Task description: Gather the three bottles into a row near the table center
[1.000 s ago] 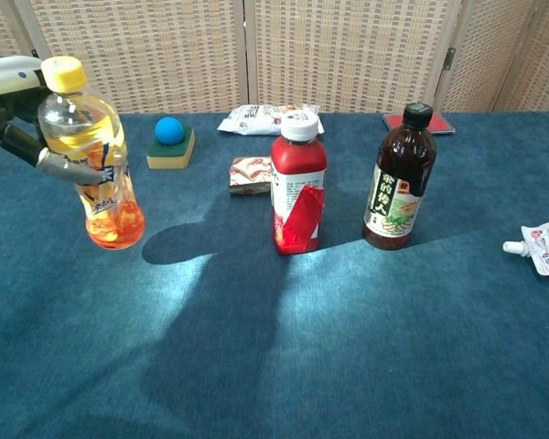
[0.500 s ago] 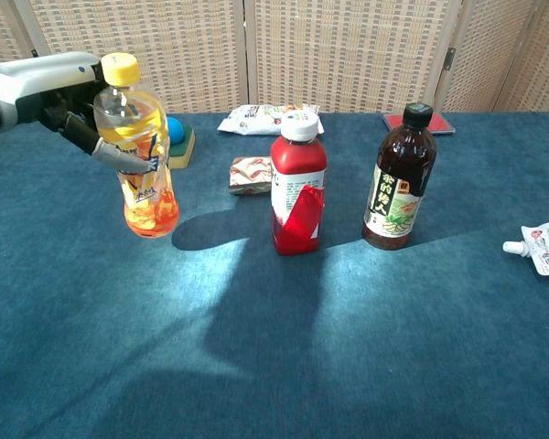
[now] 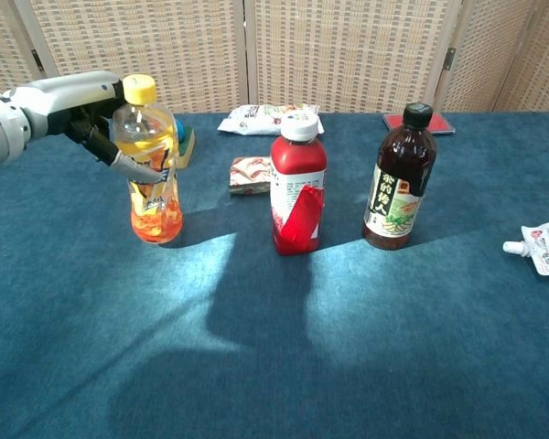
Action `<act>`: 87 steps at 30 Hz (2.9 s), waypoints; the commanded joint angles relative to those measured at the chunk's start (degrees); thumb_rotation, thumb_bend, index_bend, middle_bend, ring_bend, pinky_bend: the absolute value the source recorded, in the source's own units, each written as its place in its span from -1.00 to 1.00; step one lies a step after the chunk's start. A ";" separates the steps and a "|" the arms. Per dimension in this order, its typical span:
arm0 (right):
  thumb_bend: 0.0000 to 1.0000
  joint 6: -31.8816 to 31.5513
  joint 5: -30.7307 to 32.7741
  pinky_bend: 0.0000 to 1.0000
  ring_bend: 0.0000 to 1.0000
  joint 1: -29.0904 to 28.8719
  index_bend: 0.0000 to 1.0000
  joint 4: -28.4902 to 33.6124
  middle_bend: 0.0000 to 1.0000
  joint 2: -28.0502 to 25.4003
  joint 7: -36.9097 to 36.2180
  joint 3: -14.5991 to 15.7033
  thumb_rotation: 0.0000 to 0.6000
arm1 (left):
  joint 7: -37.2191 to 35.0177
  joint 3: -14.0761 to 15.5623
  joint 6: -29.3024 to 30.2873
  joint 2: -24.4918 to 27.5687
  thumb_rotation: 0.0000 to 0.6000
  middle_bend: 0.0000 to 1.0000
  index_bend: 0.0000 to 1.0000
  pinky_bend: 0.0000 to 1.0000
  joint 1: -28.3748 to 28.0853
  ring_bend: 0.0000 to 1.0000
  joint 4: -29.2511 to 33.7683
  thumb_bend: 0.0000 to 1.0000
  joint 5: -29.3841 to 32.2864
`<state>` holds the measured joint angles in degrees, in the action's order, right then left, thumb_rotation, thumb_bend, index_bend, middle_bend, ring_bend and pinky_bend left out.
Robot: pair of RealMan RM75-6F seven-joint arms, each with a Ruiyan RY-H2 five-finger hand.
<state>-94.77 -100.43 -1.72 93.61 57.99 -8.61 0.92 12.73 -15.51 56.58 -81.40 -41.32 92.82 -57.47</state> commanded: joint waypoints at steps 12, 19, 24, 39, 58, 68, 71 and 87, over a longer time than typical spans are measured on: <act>-1.00 -0.01 0.02 -0.15 -0.63 0.07 -0.65 -0.06 -0.56 -0.16 -0.33 0.04 1.00 | 1.03 0.90 0.23 -1.60 1.00 0.05 0.19 0.21 -1.10 -0.15 -1.26 -0.90 0.90; -1.00 0.09 0.21 -0.15 -0.63 0.07 -0.65 -0.06 -0.56 -0.21 -0.35 -0.03 1.00 | 0.75 0.98 0.85 -2.31 1.00 -0.01 0.13 0.22 -1.27 -0.15 -2.20 -0.90 0.64; -1.00 0.15 0.21 -0.15 -0.63 0.06 -0.65 -0.03 -0.56 -0.18 -0.24 -0.04 1.00 | 0.47 1.41 1.58 -2.52 1.00 -0.13 -0.01 0.21 -0.98 -0.15 -2.67 -0.90 -0.28; -1.00 0.30 0.39 -0.15 -0.63 0.02 -0.65 -0.04 -0.56 -0.14 -0.15 -0.13 1.00 | 1.36 1.13 0.58 -1.56 1.00 -0.64 -1.00 0.21 -1.16 -0.23 -1.82 -0.90 3.43; -1.00 0.52 0.80 -0.15 -0.63 0.10 -0.65 -0.08 -0.56 0.65 2.51 -0.46 1.00 | 3.10 7.37 14.28 11.04 1.00 -0.92 -1.00 0.17 9.50 -0.44 12.66 -0.90 -6.20; -1.00 2.54 2.77 -0.15 -0.63 -0.45 -0.65 0.07 -0.53 0.71 3.24 -0.89 1.00 | 2.92 14.98 27.82 11.81 1.00 -0.89 -0.95 0.17 19.10 -0.44 7.07 -0.90 -23.17; -1.00 4.01 3.73 -0.15 -0.63 -0.86 -0.63 0.30 -0.52 0.39 2.80 -0.87 1.00 | 0.02 18.09 31.33 11.52 1.00 -0.88 -0.83 0.16 22.57 -0.45 4.48 -0.90 -28.10; -1.00 6.65 6.31 -0.15 -0.63 -1.38 -0.61 0.70 -0.52 -0.59 1.01 -0.86 1.00 | 3.14 20.27 40.62 11.38 1.00 -0.73 -0.49 0.11 32.91 -0.48 -0.05 -0.90 -34.06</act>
<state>-88.11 -94.13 -3.11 94.29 57.42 -7.61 0.07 15.29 5.00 97.24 -70.13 -8.75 92.86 -91.33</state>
